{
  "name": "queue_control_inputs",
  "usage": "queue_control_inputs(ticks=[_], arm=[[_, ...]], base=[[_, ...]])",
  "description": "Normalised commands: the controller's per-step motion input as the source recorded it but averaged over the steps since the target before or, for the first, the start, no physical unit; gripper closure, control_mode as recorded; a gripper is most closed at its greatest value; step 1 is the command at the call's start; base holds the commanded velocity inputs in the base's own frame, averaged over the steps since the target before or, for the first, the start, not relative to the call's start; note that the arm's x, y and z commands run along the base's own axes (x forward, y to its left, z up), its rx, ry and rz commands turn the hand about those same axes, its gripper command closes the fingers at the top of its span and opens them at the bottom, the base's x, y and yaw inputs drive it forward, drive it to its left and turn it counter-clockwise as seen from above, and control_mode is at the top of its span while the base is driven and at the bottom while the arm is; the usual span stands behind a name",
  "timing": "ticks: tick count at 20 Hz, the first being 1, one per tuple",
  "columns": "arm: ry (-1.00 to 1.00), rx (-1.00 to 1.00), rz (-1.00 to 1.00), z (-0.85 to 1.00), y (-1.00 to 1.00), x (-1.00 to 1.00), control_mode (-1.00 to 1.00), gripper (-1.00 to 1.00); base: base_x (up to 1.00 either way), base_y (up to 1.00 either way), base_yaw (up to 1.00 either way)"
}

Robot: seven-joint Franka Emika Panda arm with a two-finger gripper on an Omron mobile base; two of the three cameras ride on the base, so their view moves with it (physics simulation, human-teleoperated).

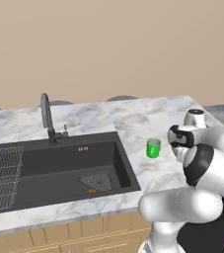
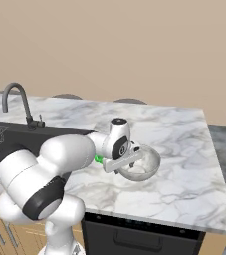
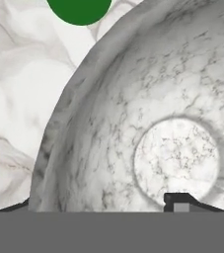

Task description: Clear the mugs and bowl far away from the sink.

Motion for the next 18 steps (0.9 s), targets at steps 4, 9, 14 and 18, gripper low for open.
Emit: queue_control_inputs(ticks=[4, 9, 14, 18], arm=[[0.00, 0.00, 0.00, -0.28, 0.03, 0.00, -1.00, 1.00], [0.00, 0.00, 0.00, 0.00, 0.00, 0.00, -1.00, 1.00], [-0.25, 0.00, 0.05, 0.32, 0.00, -0.35, -1.00, 1.00], [-0.46, 0.00, 0.20, 0.92, 0.00, -0.48, -1.00, 1.00]], base=[[0.00, 0.00, 0.00], [0.00, 0.00, 0.00], [0.00, 0.00, 0.00], [0.00, 0.00, 0.00]])
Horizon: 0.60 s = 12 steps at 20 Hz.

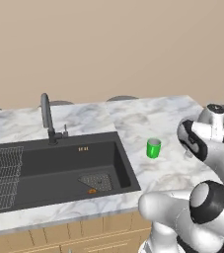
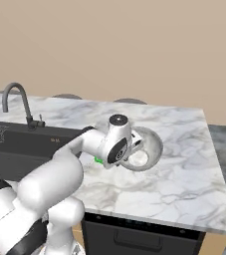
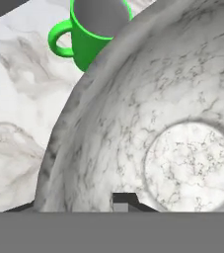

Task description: Clear the mugs and bowl far away from the sink.

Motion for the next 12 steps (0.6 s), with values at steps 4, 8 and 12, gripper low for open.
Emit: queue_control_inputs(ticks=[4, 8, 12], arm=[[-0.43, 0.00, 0.20, 0.96, 0.00, -0.79, -1.00, 1.00], [-0.25, 0.00, 0.14, 0.50, 0.00, -0.65, -1.00, 1.00], [-0.01, 0.00, 0.03, 0.02, 0.00, -0.07, -1.00, 1.00]], base=[[0.00, 0.00, 0.00], [0.00, 0.00, 0.00], [0.00, 0.00, 0.00]])
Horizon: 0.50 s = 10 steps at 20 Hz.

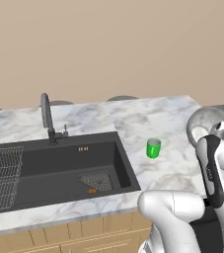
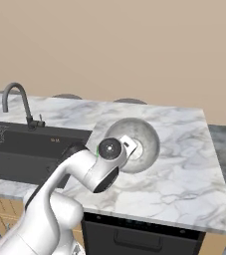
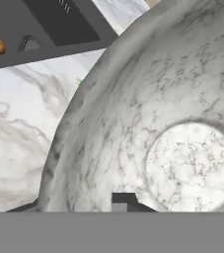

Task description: Clear the mugs and bowl far away from the sink.

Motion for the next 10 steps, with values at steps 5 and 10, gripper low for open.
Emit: queue_control_inputs(ticks=[5, 10], arm=[[0.00, 0.00, 0.00, 0.00, 0.00, 0.00, 1.00, 1.00], [0.00, 0.00, 0.00, 0.00, 0.00, 0.00, 1.00, 1.00]], base=[[-0.07, 0.00, 0.01], [-0.80, 0.00, 0.01]])
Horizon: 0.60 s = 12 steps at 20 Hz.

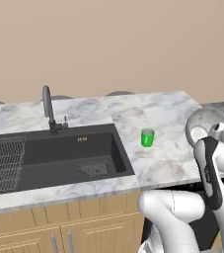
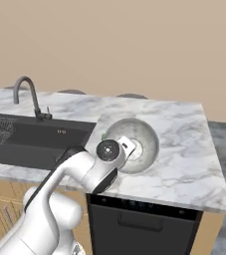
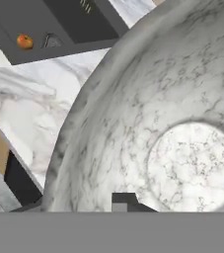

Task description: Clear the mugs and bowl far away from the sink.

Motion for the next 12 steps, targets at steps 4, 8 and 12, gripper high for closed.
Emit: queue_control_inputs(ticks=[4, 8, 12], arm=[[0.00, 0.00, 0.00, 0.00, 0.00, 0.00, 1.00, 1.00], [0.00, 0.00, 0.00, 0.00, 0.00, 0.00, 1.00, 1.00], [0.00, 0.00, 0.00, 0.00, 0.00, 0.00, 1.00, 1.00]], base=[[-1.00, 0.00, 0.02], [-0.74, -0.05, 0.00], [-0.25, -0.22, -0.13]])
